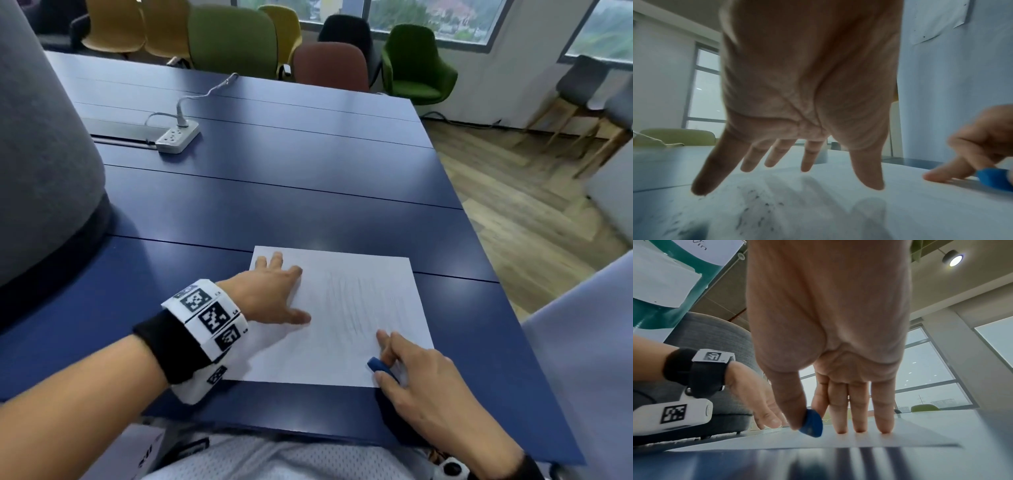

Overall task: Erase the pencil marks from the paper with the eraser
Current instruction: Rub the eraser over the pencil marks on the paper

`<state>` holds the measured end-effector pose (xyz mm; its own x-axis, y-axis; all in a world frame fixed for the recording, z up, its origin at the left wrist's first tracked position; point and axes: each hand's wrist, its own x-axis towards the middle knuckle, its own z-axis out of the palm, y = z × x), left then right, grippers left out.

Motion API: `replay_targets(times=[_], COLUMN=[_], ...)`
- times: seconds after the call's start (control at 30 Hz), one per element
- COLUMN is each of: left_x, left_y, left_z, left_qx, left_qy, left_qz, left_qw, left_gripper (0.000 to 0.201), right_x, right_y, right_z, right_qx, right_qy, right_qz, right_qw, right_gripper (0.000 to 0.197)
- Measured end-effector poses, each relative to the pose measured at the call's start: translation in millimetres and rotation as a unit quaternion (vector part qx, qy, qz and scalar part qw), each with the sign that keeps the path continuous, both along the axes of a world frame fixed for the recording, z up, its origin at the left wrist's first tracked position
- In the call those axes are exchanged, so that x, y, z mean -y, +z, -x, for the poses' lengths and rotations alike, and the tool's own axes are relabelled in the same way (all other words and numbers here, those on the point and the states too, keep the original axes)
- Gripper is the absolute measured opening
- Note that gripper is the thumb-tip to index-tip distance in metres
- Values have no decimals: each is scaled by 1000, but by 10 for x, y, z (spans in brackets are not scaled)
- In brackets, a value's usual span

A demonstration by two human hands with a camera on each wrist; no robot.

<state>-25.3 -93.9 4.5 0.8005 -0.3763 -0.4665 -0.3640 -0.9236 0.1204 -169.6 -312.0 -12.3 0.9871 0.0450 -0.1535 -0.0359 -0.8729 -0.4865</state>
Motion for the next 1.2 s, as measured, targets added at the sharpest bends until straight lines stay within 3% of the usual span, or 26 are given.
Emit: replay_targets(times=[0.13, 0.3, 0.4, 0.5, 0.77, 0.97, 1.13, 1.2], left_x=[131, 197, 206, 215, 244, 258, 264, 257], left_y=[-129, -149, -144, -141, -86, -57, -29, -18], left_z=[-79, -125, -143, -173, -184, -174, -147, -139], left_qx=[-17, 42, 48, 36, 12, 20, 32, 37], left_qy=[11, 3, 7, 13, 22, 10, 1, -5], left_qz=[6, -29, -44, -57, -69, -82, -84, -88], left_qw=[1000, 999, 998, 998, 997, 996, 996, 995], left_gripper=[112, 124, 129, 134, 135, 135, 134, 133], right_x=[1, 110, 83, -11, -136, -126, -90, -93], right_y=[78, 249, 382, 346, 97, 117, 75, 55], right_z=[-63, -331, -702, -1176, -1944, -1929, -2084, -2030], right_qx=[-28, -58, -9, 38, 50, -15, 46, 31], right_qy=[12, 52, 74, 88, 117, 221, 166, 192], right_qz=[37, 61, 76, 34, 35, 7, 18, 6], right_qw=[999, 995, 994, 995, 991, 975, 985, 981], right_gripper=[17, 17, 17, 16, 16, 14, 25, 24])
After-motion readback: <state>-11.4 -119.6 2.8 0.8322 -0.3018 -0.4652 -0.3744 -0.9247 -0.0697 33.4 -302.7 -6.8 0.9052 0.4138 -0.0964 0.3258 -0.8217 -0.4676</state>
